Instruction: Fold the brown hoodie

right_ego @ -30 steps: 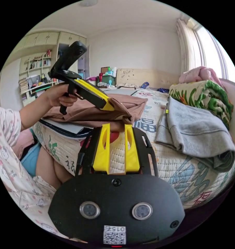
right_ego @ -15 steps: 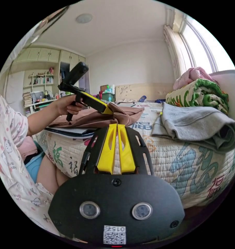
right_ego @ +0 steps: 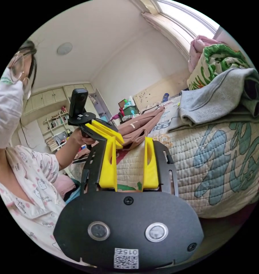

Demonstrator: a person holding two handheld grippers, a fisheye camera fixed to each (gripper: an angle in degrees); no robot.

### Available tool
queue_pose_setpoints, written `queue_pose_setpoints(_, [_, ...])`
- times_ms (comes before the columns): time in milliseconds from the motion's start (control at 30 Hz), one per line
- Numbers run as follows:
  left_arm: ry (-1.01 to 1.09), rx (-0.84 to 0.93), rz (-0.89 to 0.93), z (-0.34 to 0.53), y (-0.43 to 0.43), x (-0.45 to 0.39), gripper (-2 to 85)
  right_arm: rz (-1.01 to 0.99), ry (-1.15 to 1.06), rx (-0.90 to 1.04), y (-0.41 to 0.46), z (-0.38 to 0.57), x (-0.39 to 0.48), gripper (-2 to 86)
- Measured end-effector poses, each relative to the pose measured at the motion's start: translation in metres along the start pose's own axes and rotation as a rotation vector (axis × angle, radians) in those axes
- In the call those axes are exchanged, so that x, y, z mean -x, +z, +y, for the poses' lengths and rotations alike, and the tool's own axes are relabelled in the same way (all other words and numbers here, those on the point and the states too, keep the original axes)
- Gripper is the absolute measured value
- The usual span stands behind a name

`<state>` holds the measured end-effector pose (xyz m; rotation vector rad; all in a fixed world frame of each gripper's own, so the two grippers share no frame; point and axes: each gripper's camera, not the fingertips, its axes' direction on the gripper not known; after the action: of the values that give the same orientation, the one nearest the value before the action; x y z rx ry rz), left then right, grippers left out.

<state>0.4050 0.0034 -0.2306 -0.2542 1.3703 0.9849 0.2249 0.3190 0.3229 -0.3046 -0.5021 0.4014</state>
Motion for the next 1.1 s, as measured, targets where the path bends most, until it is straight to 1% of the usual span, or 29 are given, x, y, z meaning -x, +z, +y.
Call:
queue_pose_setpoints(67, [0.015, 0.039, 0.023, 0.001, -0.008, -0.002, 1.6, 0.055, 0.022, 0.001, 0.0, -0.003, 0.0, 11.5])
queue_pose_setpoints(133, [0.001, 0.027, 0.011, 0.005, -0.026, 0.003, 1.7, 0.054, 0.039, -0.011, -0.004, -0.003, -0.001, 9.8])
queue_pose_setpoints(200, [-0.053, -0.037, -0.067, 0.004, -0.055, 0.018, 1.9, 0.02, 0.052, -0.022, -0.006, -0.003, -0.002, 9.9])
queue_pose_setpoints(267, [-0.175, -0.164, -0.257, -0.004, -0.093, 0.05, 2.3, 0.016, 0.026, -0.011, -0.004, -0.004, 0.001, 9.1])
queue_pose_setpoints(300, [-0.212, -0.196, -0.305, -0.007, -0.101, 0.061, 2.5, 0.026, 0.018, -0.008, -0.003, -0.004, 0.002, 8.5])
queue_pose_setpoints(333, [-0.291, -0.252, -0.375, -0.015, -0.111, 0.084, 2.8, 0.051, 0.006, -0.003, -0.003, -0.003, 0.004, 7.1])
queue_pose_setpoints(367, [-0.368, -0.281, -0.402, -0.024, -0.114, 0.111, 3.7, 0.059, -0.008, -0.005, -0.004, -0.002, 0.006, 5.2])
queue_pose_setpoints(400, [-0.404, -0.278, -0.4, -0.03, -0.113, 0.126, 4.1, 0.056, -0.01, -0.007, -0.006, -0.002, 0.006, 4.7])
queue_pose_setpoints(467, [-0.524, -0.218, -0.323, -0.059, -0.097, 0.188, 8.0, 0.044, -0.002, -0.016, -0.011, 0.003, 0.005, 3.4])
queue_pose_setpoints(567, [-0.597, -0.143, -0.268, -0.096, -0.064, 0.238, 9.7, 0.033, 0.004, -0.02, -0.018, 0.009, 0.004, 2.6])
queue_pose_setpoints(600, [-0.607, -0.126, -0.272, -0.104, -0.057, 0.245, 9.9, 0.029, 0.004, -0.02, -0.019, 0.01, 0.003, 2.5])
queue_pose_setpoints(733, [-0.66, -0.007, -0.386, -0.144, -0.024, 0.28, 11.2, 0.015, -0.002, -0.012, -0.026, 0.014, 0.003, 1.9])
queue_pose_setpoints(833, [-0.694, 0.087, -0.4, -0.148, -0.012, 0.296, 9.9, 0.014, -0.007, -0.019, -0.031, 0.019, 0.004, 1.6])
queue_pose_setpoints(900, [-0.666, 0.054, -0.35, -0.144, -0.019, 0.292, 7.0, 0.01, -0.01, -0.025, -0.036, 0.023, 0.004, 1.4])
queue_pose_setpoints(933, [-0.665, 0.027, -0.352, -0.141, -0.027, 0.287, 4.3, 0.005, -0.011, -0.031, -0.039, 0.026, 0.004, 1.3])
queue_pose_setpoints(1100, [-0.626, -0.094, -0.422, -0.146, -0.076, 0.258, 1.9, -0.004, -0.02, -0.069, -0.059, 0.03, 0.004, 0.9])
